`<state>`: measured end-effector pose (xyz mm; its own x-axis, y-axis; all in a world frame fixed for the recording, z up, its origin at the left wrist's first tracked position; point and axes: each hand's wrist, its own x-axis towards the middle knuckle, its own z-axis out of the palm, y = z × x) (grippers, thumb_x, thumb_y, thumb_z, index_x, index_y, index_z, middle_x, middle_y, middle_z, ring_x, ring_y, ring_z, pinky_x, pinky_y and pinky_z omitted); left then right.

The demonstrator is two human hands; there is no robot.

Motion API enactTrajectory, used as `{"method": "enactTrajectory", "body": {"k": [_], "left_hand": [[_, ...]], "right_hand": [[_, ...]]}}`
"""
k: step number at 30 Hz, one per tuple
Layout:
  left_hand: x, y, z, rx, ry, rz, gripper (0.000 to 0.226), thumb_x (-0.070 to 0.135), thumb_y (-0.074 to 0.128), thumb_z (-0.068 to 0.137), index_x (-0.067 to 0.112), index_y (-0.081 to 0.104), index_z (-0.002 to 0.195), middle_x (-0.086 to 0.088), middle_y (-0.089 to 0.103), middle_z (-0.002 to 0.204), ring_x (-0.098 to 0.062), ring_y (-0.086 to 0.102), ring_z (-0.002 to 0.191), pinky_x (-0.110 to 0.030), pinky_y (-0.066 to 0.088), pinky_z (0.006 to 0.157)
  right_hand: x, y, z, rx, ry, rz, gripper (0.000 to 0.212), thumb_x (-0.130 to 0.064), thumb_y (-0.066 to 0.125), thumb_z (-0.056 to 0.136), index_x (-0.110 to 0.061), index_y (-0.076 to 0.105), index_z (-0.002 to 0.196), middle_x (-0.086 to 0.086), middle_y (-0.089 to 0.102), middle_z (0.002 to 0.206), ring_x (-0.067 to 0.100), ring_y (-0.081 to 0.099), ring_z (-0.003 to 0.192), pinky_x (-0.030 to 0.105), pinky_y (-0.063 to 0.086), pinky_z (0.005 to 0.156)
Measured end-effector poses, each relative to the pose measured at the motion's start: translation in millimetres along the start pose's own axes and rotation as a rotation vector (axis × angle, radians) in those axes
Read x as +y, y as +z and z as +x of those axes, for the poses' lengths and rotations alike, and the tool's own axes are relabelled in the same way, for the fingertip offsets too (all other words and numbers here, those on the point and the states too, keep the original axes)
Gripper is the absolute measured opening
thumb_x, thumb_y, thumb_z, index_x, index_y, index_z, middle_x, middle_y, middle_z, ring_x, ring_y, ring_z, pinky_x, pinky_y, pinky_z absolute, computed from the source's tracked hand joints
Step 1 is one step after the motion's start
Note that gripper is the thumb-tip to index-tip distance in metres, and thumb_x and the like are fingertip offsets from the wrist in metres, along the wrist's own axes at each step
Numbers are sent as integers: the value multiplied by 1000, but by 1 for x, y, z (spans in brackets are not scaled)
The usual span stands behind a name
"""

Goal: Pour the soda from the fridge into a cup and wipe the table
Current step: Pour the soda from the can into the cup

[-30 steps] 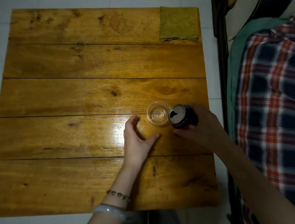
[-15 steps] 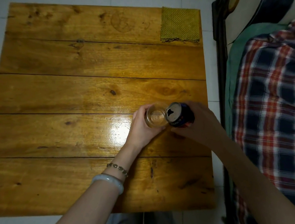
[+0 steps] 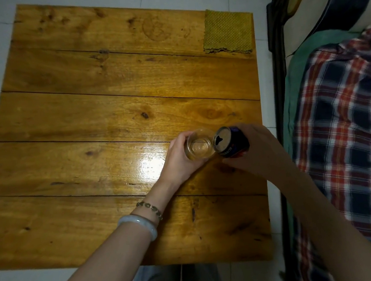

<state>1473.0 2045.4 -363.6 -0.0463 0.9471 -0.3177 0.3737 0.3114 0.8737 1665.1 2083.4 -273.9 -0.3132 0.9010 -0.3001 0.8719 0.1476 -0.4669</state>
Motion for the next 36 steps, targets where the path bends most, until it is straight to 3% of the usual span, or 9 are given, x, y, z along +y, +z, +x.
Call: {"method": "enactTrajectory", "body": {"k": [21, 28, 36], "left_hand": [[-5, 2, 2, 8, 15, -1, 67, 27, 85, 64, 30, 48, 120, 5, 54, 123, -9, 48, 117, -28, 45, 96], [-4, 2, 2, 14, 5, 1, 66, 30, 84, 66, 29, 48, 121, 6, 53, 123, -8, 47, 116, -21, 43, 94], [-3, 2, 1, 14, 6, -5, 66, 29, 85, 65, 28, 49, 121, 7, 54, 122, -8, 47, 117, -24, 44, 96]], "right_hand": [[3, -5, 6, 29, -59, -107, 73, -35, 82, 60, -13, 53, 122, 9, 56, 108, 26, 53, 97, 26, 38, 78], [4, -5, 5, 13, -72, -124, 74, -36, 82, 60, -11, 53, 123, 12, 56, 106, 28, 53, 95, 31, 41, 77], [2, -6, 4, 10, -73, -120, 75, -36, 82, 61, -10, 51, 125, 13, 56, 110, 28, 53, 98, 30, 40, 79]]}}
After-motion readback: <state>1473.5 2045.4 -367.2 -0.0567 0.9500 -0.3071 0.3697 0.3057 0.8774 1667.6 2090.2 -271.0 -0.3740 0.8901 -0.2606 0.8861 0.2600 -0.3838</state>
